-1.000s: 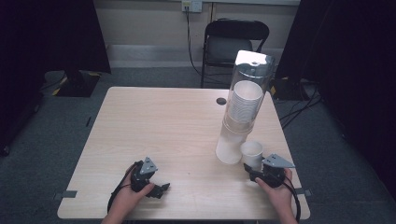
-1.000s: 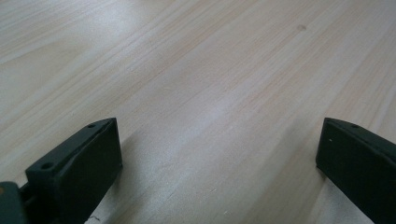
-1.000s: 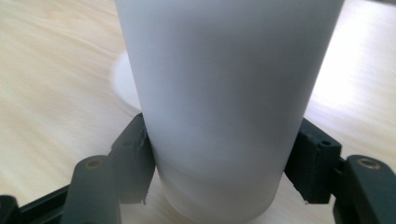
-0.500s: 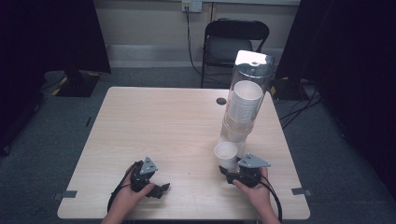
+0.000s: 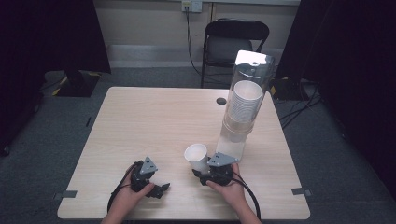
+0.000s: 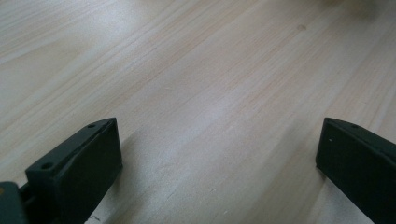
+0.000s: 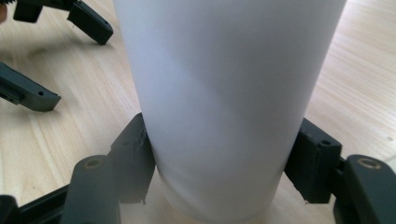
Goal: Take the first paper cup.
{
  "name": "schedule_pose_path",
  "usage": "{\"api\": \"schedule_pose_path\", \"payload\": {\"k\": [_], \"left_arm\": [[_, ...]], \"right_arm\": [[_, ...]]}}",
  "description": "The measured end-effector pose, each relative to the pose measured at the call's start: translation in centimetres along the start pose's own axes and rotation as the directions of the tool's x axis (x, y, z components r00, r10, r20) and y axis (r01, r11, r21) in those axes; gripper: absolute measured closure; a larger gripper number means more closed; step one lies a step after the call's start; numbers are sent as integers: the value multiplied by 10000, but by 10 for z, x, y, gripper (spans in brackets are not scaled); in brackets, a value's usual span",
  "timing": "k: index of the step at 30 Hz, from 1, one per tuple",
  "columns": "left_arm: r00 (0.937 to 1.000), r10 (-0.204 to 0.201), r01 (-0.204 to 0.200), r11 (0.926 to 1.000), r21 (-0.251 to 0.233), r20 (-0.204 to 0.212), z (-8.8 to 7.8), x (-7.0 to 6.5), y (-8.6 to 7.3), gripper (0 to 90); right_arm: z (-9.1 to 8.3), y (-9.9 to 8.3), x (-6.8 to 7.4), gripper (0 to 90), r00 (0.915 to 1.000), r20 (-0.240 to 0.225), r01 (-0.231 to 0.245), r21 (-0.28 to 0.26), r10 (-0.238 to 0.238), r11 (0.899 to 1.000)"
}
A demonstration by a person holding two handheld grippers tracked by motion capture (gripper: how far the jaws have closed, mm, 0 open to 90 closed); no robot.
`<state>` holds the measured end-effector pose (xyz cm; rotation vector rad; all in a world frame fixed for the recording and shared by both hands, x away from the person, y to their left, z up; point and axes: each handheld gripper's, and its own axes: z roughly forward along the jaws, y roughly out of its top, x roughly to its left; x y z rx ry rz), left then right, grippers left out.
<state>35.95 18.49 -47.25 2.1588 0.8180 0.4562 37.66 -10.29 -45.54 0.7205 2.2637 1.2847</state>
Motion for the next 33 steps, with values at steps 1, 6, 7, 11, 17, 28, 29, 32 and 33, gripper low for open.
{"api": "schedule_pose_path", "payload": {"k": [1,6,7,11,17,28,29,32,33], "left_arm": [[10000,0,0,10000,5,-4,0,0,0,0],[10000,3,-3,10000,4,-5,0,0,0,0],[10000,-5,5,10000,-3,-1,0,0,0,0],[10000,20,-20,10000,4,-15,0,0,0,0],[9998,-178,176,9990,-400,-50,1,-1,7,170],[9928,-1178,1125,9804,-1615,-235,8,-5,42,158],[9920,-1231,1163,9776,-1752,-284,8,-6,45,159],[9910,-1328,1261,9700,-2078,-186,10,-7,57,162],[9926,-1183,1106,9727,-2039,-261,10,-9,60,165]], "right_arm": [[2,0,0,335,10000,-34,30,46,-30,10000],[3,-4,-1,334,10000,-8,86,391,-86,9992],[3,-4,-1,334,10000,-12,74,387,-73,9992],[2,-5,-2,333,9999,-5,163,760,-164,9970],[3,-5,0,333,9989,-106,453,709,-447,9965],[4,-3,7,333,9930,-669,991,312,-968,9946],[4,-3,8,333,9925,-713,1019,307,-995,9943],[5,-3,9,330,9907,-854,1091,347,-1058,9934],[5,-3,8,328,9911,-864,1040,329,-1008,9940]]}}
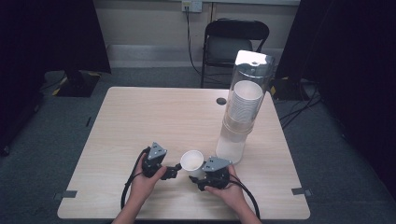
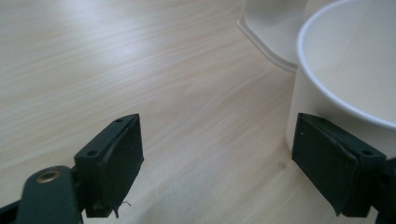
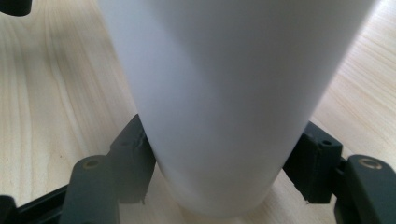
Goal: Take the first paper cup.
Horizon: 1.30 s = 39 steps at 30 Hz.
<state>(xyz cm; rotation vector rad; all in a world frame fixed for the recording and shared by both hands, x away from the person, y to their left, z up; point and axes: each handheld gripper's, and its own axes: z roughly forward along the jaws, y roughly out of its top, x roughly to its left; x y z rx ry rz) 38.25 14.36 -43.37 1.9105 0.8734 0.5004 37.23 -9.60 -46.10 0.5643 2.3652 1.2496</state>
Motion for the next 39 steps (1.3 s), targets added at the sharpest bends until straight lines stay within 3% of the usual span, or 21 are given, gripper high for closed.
{"api": "schedule_pose_path", "payload": {"k": [2,3,6,8,9,13,15,18,22,25,29,31,32,34,35,36,39], "left_arm": [[10000,94,-94,9999,-68,3,1,-2,1,166],[9996,190,-189,9998,-62,212,2,-3,1,164],[9973,656,-665,9975,257,331,4,-9,-1,161],[9954,857,-874,9954,385,429,5,-11,-2,160],[9935,1055,-1073,9933,432,426,5,-11,-2,160],[9928,1137,-1162,9905,732,372,5,-11,-4,158],[9903,1342,-1372,9854,1003,363,5,-10,-7,159],[9922,1177,-1221,9841,1289,416,5,-7,-18,160],[9922,1178,-1236,9726,1972,406,2,0,-34,160],[9929,1074,-1155,9743,1936,521,-4,5,-39,157],[9901,1246,-1347,9730,1875,648,-9,10,-42,154],[9893,1308,-1402,9752,1714,652,-10,10,-45,151],[9902,1249,-1335,9779,1611,628,-10,10,-46,150],[9907,1172,-1272,9780,1651,690,-11,10,-47,149],[9890,1319,-1413,9763,1642,670,-12,11,-47,149],[9890,1321,-1416,9761,1647,670,-12,11,-47,148],[9895,1303,-1389,9768,1632,625,-12,10,-48,147]], "right_arm": [[-1,-1,-2,323,9997,-24,-228,13,228,9997],[-1,-1,-3,321,9998,13,-223,72,223,9997],[-4,-4,-5,281,9998,217,-22,350,14,9994],[-7,-6,-7,260,9986,509,-167,597,137,9981],[-8,-8,-8,242,9985,526,-160,777,120,9968],[-15,-13,-13,233,9985,427,-368,966,328,9946],[-18,-16,-15,231,9987,320,-431,1090,399,9931],[-24,-20,-17,222,9988,291,-421,1062,392,9935],[-40,-29,-23,223,9986,240,-506,1203,481,9914],[-57,-37,-33,225,9961,472,-786,997,742,9919],[-77,-44,-48,238,9849,1172,-1300,180,1271,9913],[-84,-45,-55,247,9713,1863,-1423,-420,1477,9889],[-88,-46,-58,260,9600,2243,-1503,-919,1675,9844],[-93,-45,-63,271,9471,2482,-1708,-1469,2034,9743],[-95,-44,-64,293,9420,2611,-1747,-1556,2110,9723],[-96,-43,-66,306,9423,2654,-1724,-1382,2042,9753],[-97,-37,-69,280,9325,3009,-1679,-1286,1998,9774]]}}
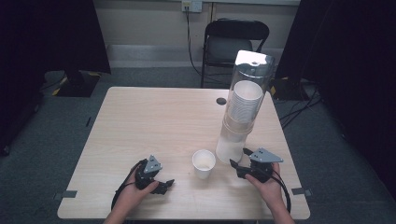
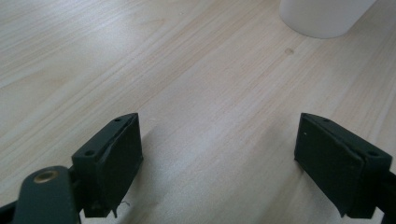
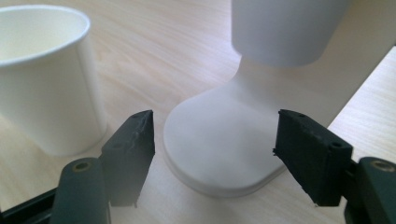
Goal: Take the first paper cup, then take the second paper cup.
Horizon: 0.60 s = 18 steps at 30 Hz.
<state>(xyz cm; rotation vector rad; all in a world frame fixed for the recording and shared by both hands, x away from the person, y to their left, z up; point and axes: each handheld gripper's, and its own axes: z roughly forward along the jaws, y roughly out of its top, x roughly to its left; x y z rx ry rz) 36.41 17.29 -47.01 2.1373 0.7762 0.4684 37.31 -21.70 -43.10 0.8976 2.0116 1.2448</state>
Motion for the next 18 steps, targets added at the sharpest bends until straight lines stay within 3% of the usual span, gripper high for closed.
{"api": "schedule_pose_path", "payload": {"k": [3,6,12,14,18], "left_arm": [[10000,-13,13,10000,32,-24,0,0,0,137],[10000,-60,60,10000,49,-18,0,0,0,130],[10000,-66,66,10000,41,-15,0,0,0,128],[10000,-61,61,10000,42,-14,0,0,0,128],[10000,-67,67,10000,40,-13,0,0,0,128]], "right_arm": [[-1,6,-1,233,9986,485,-201,-224,211,9995],[1,14,-4,142,9938,736,-820,-188,832,9965],[4,29,-9,143,9895,1217,-731,-463,782,9963],[7,36,-9,143,9876,1206,-929,-647,1002,9936],[11,46,-10,146,9859,1367,-866,-782,967,9932]]}}
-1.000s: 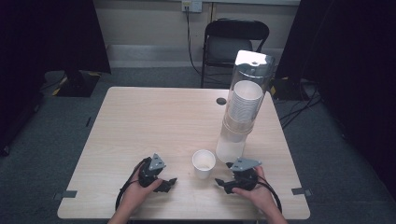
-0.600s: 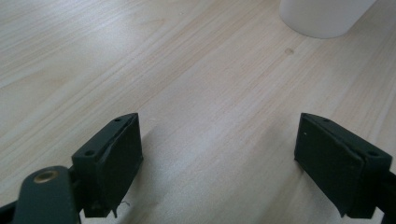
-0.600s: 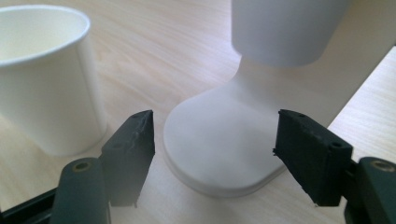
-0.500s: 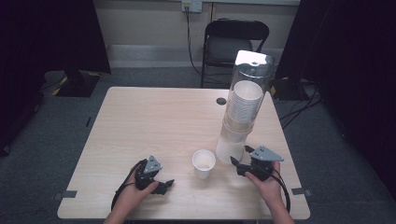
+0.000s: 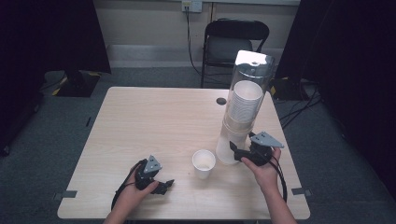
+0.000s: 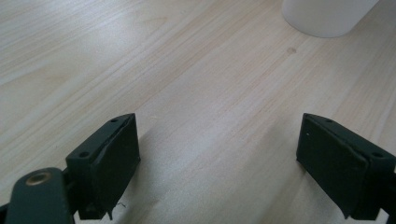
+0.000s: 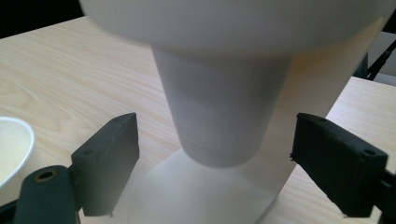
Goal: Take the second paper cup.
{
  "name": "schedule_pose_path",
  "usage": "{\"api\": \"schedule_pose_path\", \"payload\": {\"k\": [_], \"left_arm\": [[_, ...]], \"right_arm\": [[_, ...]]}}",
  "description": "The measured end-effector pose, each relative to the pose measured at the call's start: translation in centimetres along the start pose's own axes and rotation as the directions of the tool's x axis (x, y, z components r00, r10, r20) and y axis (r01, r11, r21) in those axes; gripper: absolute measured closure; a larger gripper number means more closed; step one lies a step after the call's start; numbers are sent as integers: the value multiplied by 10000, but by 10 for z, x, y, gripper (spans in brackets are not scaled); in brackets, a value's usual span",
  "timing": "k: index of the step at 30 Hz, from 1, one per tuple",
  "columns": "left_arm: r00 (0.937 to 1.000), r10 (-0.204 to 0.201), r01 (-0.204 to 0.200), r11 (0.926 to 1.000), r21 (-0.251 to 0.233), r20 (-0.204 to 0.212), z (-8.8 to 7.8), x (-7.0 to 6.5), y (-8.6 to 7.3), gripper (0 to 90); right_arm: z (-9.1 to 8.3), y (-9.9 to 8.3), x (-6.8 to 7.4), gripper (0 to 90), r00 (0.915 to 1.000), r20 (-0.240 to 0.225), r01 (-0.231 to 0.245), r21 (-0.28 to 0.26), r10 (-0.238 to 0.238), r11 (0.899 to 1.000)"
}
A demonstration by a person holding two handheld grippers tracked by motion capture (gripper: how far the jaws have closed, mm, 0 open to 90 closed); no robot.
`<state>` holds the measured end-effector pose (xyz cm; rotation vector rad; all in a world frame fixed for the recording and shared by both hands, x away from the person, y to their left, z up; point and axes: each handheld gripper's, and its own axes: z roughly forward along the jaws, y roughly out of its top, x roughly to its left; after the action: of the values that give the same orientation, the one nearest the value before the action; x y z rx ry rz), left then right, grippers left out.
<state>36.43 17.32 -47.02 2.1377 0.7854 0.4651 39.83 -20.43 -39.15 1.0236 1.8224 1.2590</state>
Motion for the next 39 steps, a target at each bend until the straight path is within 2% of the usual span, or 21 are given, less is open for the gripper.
{"api": "schedule_pose_path", "payload": {"k": [4,11,15,16,20,25,26,29,32,35,39], "left_arm": [[10000,-12,12,10000,-1,5,0,0,0,127],[10000,-24,24,10000,-9,2,0,0,0,127],[10000,-28,28,10000,-11,7,0,0,0,127],[10000,-28,28,10000,-8,9,0,0,0,127],[10000,-35,35,10000,-12,10,0,0,0,126],[10000,-30,30,10000,-12,9,0,0,0,126],[10000,-26,26,10000,-13,11,0,0,0,126],[10000,-28,28,10000,-12,9,0,0,0,126],[10000,-31,31,10000,-14,8,0,0,0,126],[10000,-24,24,10000,-10,8,0,0,0,127],[10000,-15,15,10000,-7,2,0,0,0,126]], "right_arm": [[6,9,0,180,9999,96,-32,-21,32,10000],[16,8,3,209,9992,332,-225,-158,230,9996],[21,9,5,222,9984,249,-501,-448,512,9977],[20,10,5,237,9978,451,-458,-553,483,9974],[20,11,5,253,9967,370,-686,-837,719,9941],[19,11,4,279,9974,460,-522,-781,559,9956],[20,10,4,288,9975,372,-564,-901,599,9943],[19,10,3,313,9981,283,-525,-802,549,9954],[19,7,4,344,9980,310,-525,-889,555,9947],[20,3,3,358,9984,241,-470,-1233,504,9913],[21,3,3,364,9987,331,-335,-1169,376,9926]]}}
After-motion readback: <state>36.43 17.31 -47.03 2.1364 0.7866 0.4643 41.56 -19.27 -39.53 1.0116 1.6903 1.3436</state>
